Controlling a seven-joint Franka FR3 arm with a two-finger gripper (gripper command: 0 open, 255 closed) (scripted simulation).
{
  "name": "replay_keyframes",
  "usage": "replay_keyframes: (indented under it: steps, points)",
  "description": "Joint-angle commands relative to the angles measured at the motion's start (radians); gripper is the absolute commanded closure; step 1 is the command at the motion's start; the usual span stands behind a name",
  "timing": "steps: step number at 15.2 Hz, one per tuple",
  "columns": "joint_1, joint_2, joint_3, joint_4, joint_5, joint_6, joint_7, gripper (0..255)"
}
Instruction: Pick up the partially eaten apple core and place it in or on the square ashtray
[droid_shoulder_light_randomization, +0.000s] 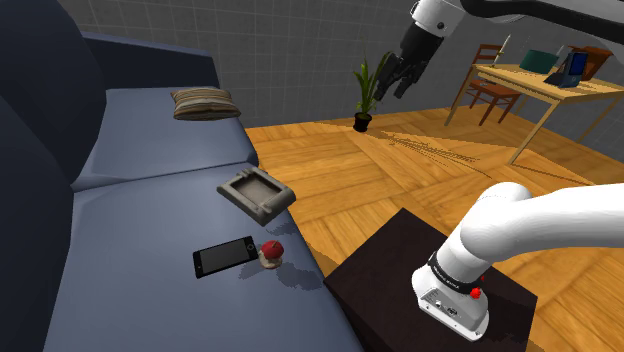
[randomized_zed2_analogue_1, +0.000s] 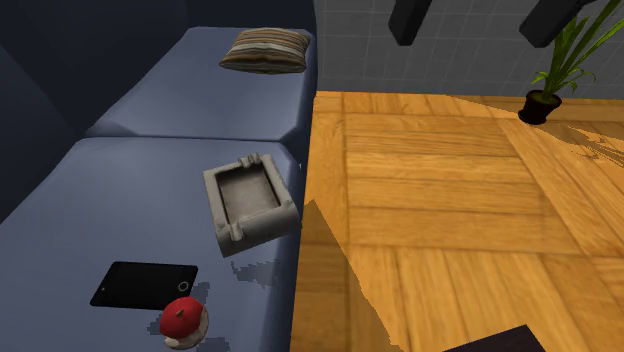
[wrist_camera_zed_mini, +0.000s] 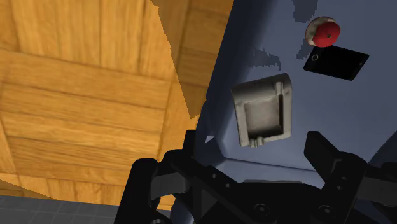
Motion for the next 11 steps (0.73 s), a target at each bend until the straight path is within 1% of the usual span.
replay_keyframes:
  steps: [1, 6, 11]
  points:
    - [0.0, 0.0, 0.0, 0.0, 0.0, 0.0, 0.0, 0]
    - [0.023, 0.047, 0.067, -0.092, 0.04, 0.109, 0.053, 0]
    - [0.048, 0.123, 0.136, -0.16, 0.079, 0.225, 0.106, 0]
